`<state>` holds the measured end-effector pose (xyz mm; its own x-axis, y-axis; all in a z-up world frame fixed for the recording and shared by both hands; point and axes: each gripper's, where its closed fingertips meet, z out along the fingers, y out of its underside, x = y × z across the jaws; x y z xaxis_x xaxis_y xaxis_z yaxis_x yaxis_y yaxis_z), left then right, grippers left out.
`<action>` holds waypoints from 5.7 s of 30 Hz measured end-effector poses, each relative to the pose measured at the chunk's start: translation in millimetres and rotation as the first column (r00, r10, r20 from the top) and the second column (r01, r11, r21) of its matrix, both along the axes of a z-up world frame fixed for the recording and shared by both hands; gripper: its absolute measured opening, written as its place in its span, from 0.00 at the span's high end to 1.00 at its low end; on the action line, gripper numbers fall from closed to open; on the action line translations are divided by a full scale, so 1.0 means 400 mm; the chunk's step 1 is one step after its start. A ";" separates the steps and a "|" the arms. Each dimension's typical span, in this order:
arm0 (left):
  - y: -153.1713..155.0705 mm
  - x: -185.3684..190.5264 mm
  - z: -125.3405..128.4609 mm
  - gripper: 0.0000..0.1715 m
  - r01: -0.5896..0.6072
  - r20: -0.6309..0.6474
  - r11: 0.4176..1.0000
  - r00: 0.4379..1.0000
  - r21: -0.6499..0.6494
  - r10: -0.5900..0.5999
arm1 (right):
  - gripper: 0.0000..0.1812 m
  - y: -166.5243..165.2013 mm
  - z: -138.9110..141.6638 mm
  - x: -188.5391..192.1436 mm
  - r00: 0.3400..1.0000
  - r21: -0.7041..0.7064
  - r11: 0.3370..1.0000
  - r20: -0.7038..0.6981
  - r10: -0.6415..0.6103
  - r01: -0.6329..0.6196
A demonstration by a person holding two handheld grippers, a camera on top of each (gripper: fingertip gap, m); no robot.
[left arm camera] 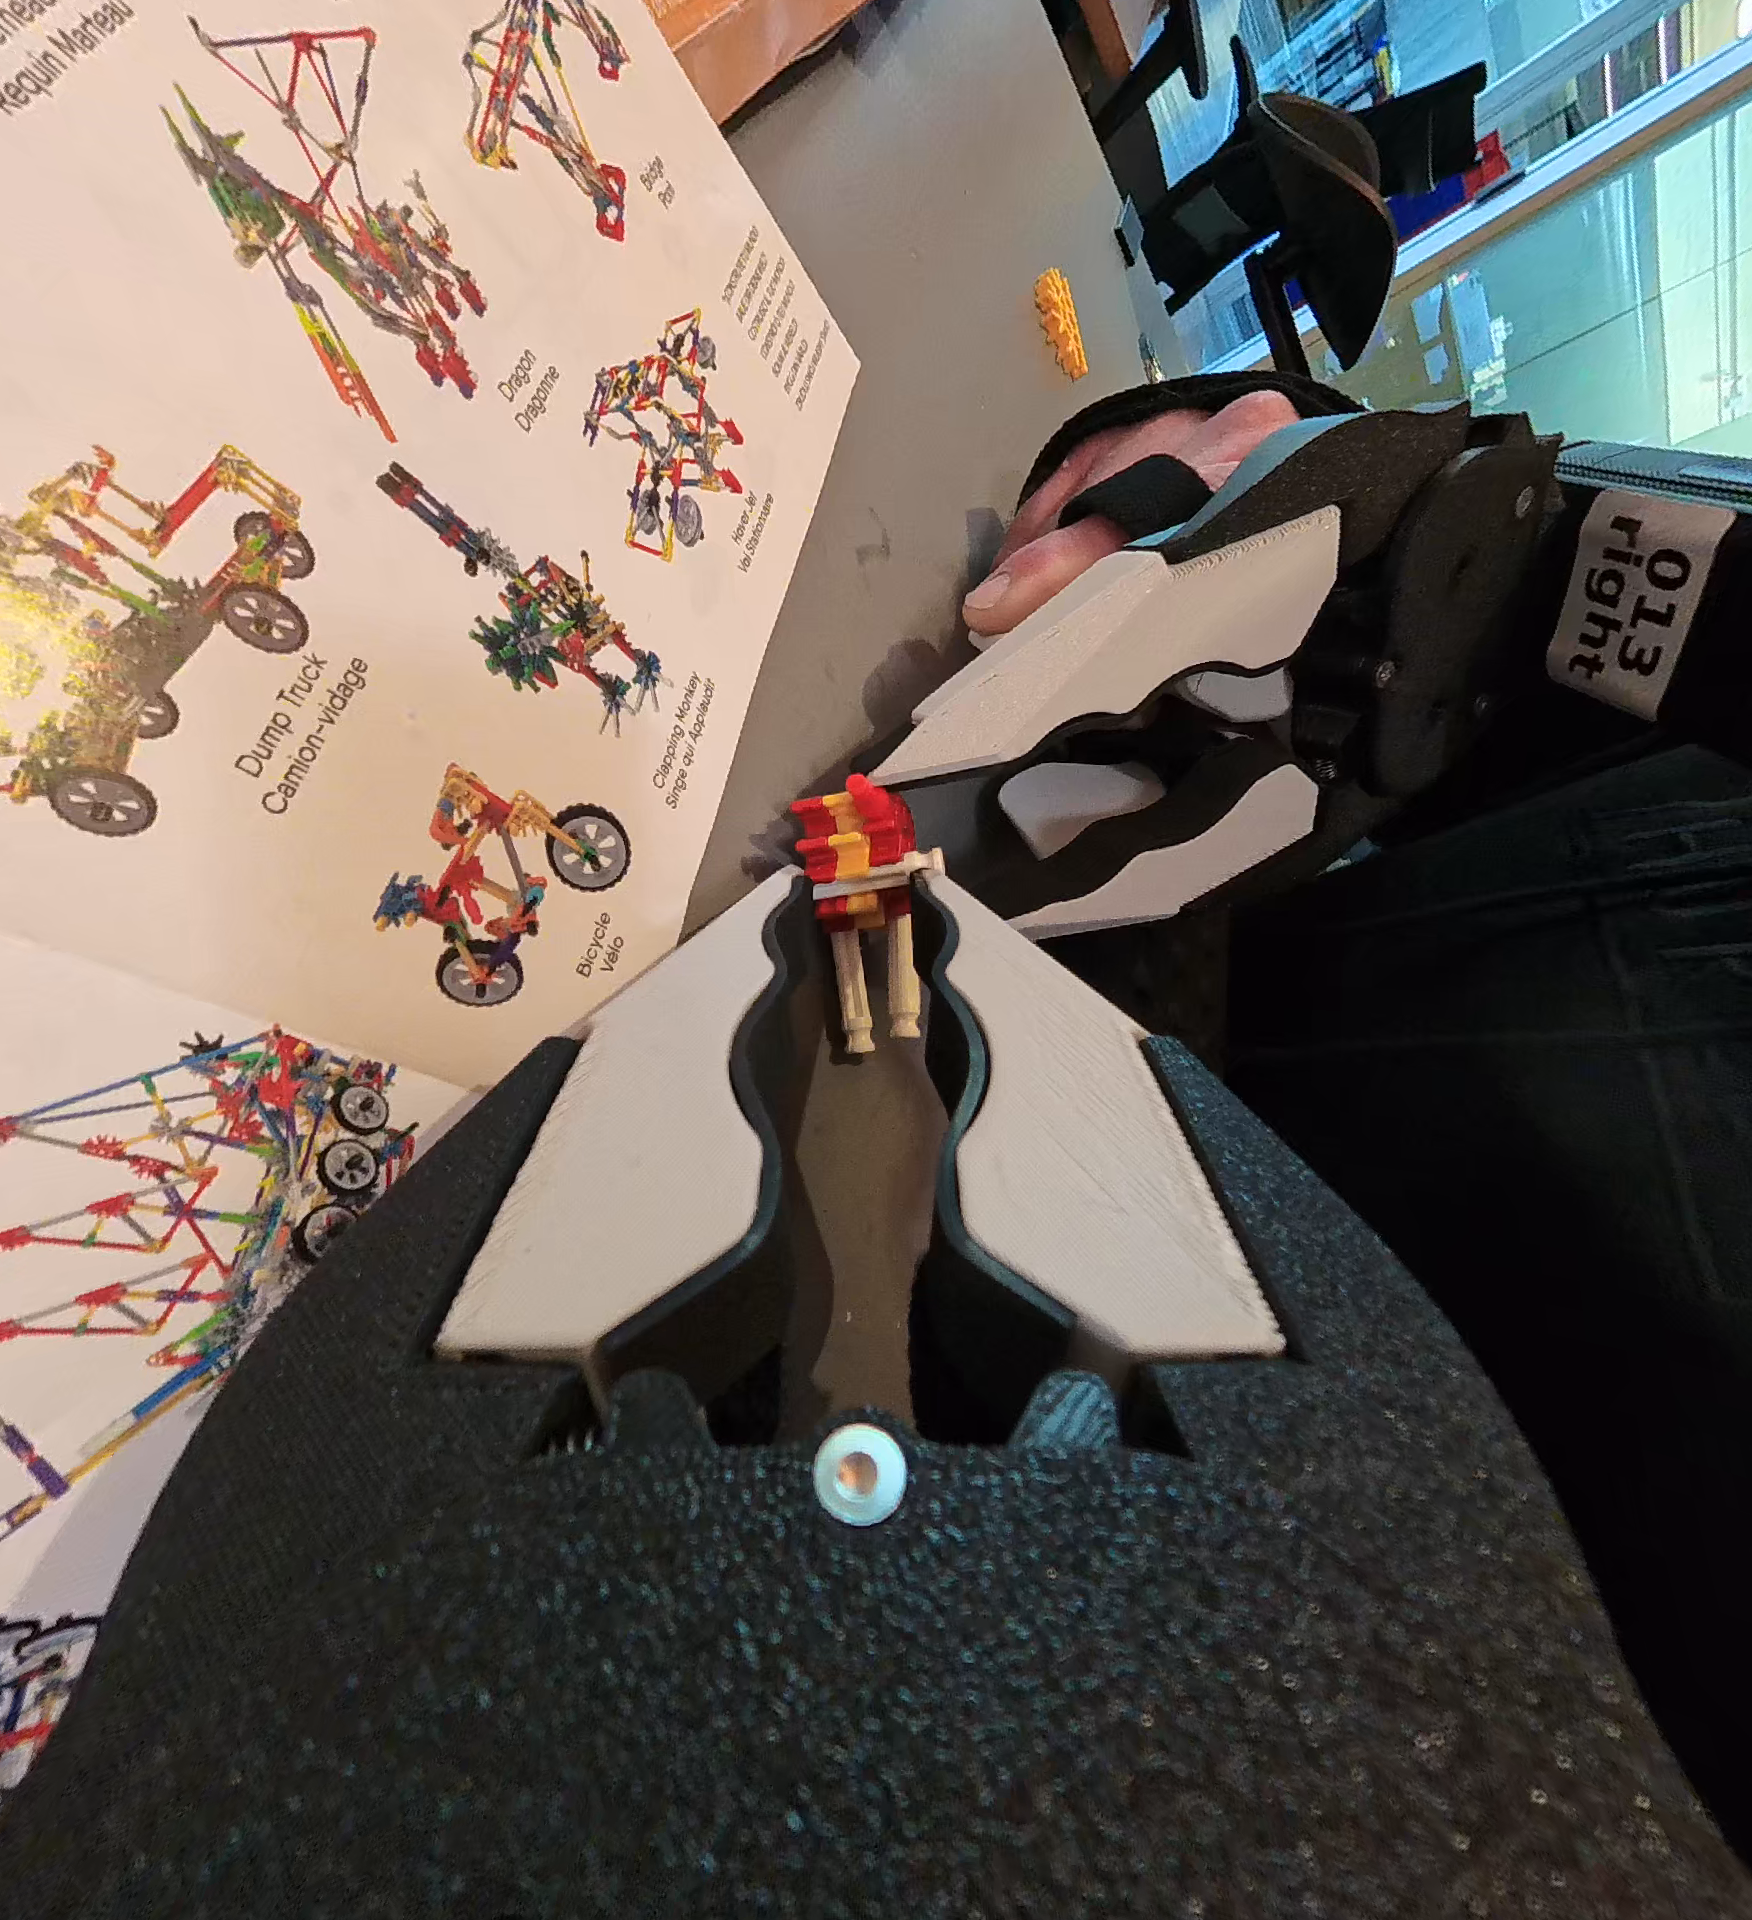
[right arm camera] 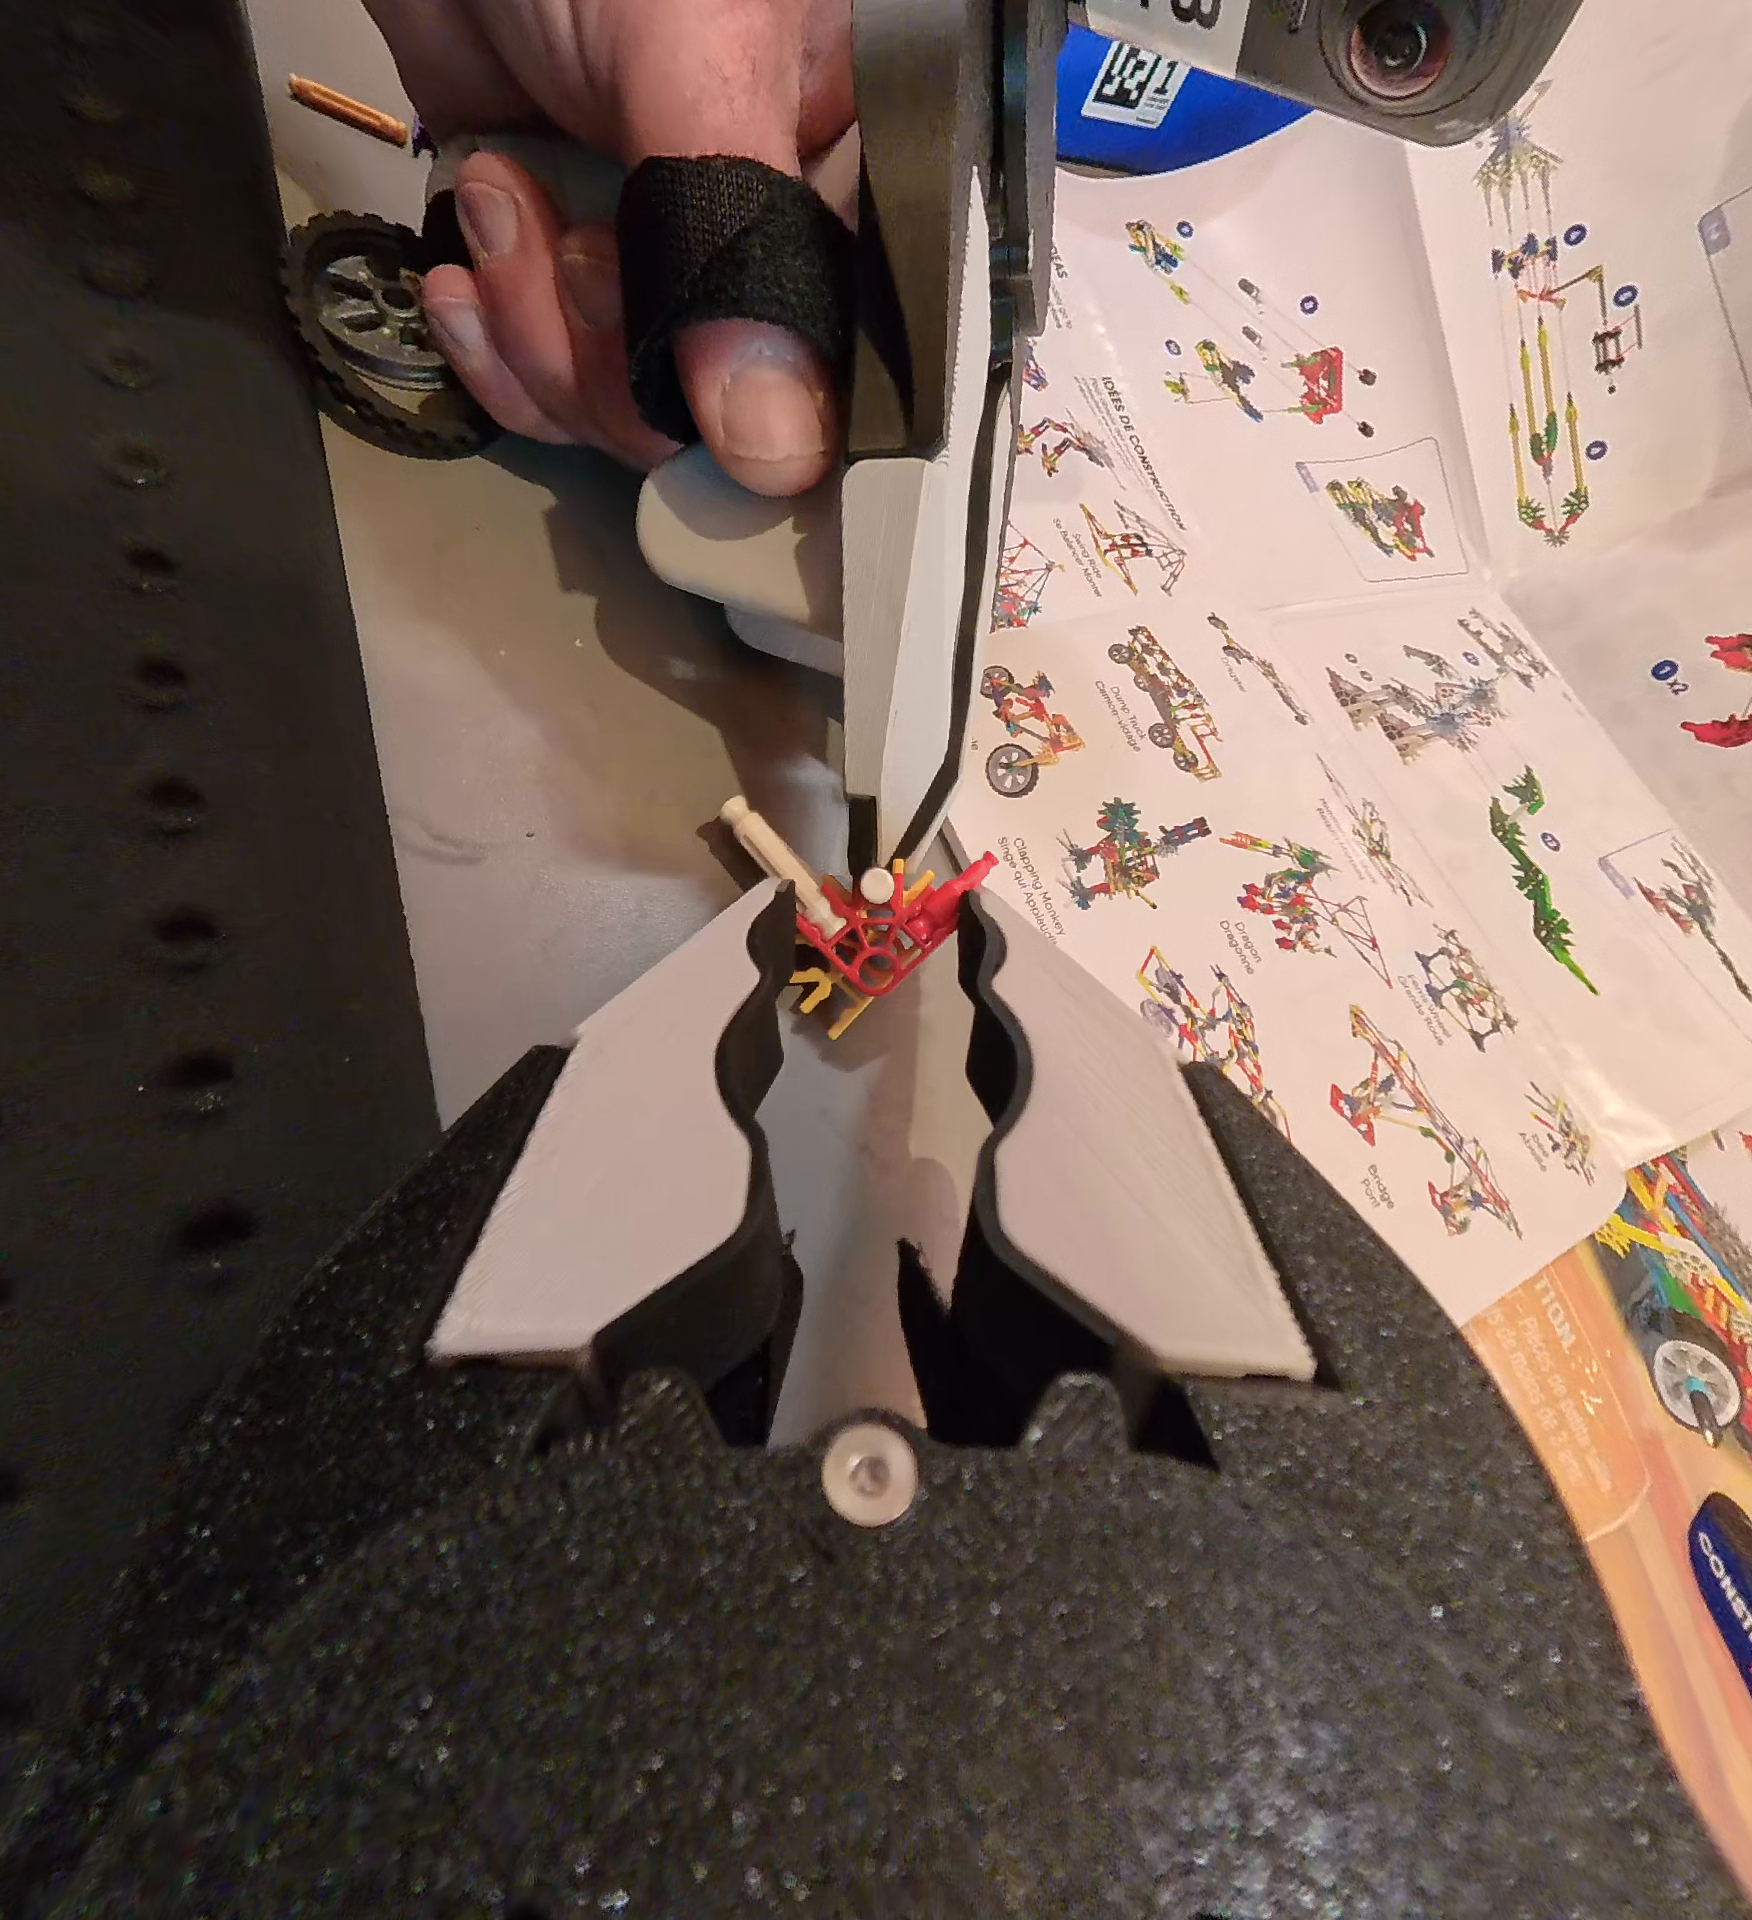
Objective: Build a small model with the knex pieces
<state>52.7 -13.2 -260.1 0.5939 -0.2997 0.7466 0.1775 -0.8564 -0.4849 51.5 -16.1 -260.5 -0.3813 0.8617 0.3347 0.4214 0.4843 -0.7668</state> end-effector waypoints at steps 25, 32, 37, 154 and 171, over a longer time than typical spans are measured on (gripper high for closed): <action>0.004 0.024 -0.039 1.00 0.031 -0.025 0.997 0.999 -0.069 -0.033 | 0.96 -0.005 -0.028 -0.005 0.998 -0.028 1.000 0.058 -0.001 0.003; 0.000 0.031 -0.021 0.96 0.062 0.011 0.997 0.998 -0.043 -0.061 | 0.93 -0.015 0.012 -0.004 1.000 -0.068 0.997 -0.011 0.030 -0.030; 0.008 0.016 0.005 0.88 0.021 0.025 1.000 0.999 0.017 -0.022 | 0.85 -0.011 0.066 0.033 0.996 -0.110 0.994 -0.086 0.018 -0.028; -0.001 0.090 -0.035 0.83 0.644 -0.756 0.699 0.614 0.313 -0.227 | 0.96 0.115 -0.047 0.137 0.879 -0.050 0.997 0.472 0.070 -0.053; -0.083 0.054 -0.044 0.70 0.521 -0.700 0.835 0.664 0.180 -0.263 | 0.98 0.130 0.007 0.202 0.928 -0.186 0.958 0.342 -0.146 0.219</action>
